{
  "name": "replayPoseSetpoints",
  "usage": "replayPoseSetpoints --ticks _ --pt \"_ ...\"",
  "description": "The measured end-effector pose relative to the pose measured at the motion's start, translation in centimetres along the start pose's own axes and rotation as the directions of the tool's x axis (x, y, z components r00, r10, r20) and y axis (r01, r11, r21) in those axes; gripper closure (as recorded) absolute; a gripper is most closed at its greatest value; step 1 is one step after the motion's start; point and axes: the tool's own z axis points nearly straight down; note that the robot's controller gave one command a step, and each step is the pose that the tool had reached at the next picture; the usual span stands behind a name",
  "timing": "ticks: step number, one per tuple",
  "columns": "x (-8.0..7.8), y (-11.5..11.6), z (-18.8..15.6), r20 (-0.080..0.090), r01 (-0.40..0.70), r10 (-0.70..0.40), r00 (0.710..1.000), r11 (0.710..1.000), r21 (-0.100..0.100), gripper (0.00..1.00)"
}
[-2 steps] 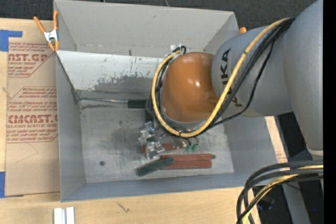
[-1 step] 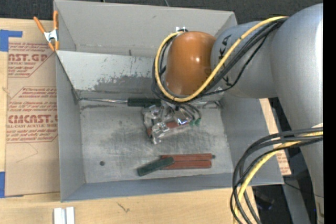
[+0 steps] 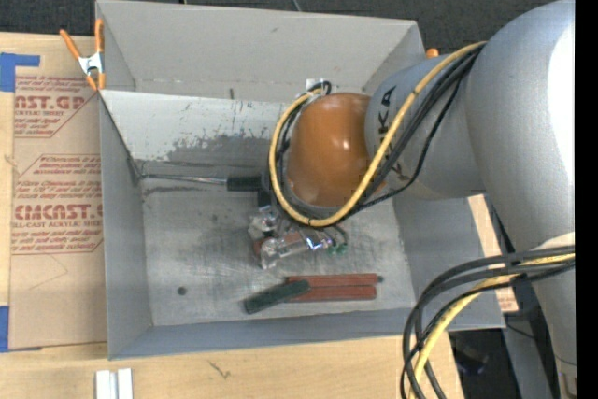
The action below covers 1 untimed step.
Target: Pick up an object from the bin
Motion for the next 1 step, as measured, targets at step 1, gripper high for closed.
replayPoseSetpoints --ticks 1 --pt "-4.36 -2.45 -12.23 -0.024 0.069 -0.069 0.997 0.998 -0.011 1.00"
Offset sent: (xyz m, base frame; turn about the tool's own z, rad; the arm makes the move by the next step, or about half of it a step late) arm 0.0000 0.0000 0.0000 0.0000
